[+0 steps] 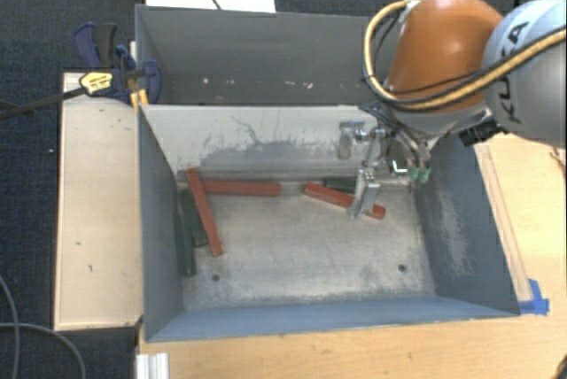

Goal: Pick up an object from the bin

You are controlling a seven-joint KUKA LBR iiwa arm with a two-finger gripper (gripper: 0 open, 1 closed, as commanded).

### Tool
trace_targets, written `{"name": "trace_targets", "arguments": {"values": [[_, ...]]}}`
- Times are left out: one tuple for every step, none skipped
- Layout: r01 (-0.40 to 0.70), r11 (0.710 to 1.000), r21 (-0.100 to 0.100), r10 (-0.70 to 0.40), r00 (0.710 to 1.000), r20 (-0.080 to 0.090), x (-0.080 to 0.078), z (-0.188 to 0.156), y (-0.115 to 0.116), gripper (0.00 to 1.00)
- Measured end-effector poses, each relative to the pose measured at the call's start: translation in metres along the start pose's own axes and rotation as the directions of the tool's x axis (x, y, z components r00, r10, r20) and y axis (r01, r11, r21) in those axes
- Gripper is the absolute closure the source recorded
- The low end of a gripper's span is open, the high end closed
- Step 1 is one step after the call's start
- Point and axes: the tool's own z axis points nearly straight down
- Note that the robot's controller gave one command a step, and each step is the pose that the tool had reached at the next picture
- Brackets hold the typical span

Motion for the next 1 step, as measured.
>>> {"name": "trace_targets", "arguments": {"values": [[-0.001, 1.0, 0.0, 0.001, 1.0, 0.008, -0.0016, -0.0045, -0.0001, 0.0]]}}
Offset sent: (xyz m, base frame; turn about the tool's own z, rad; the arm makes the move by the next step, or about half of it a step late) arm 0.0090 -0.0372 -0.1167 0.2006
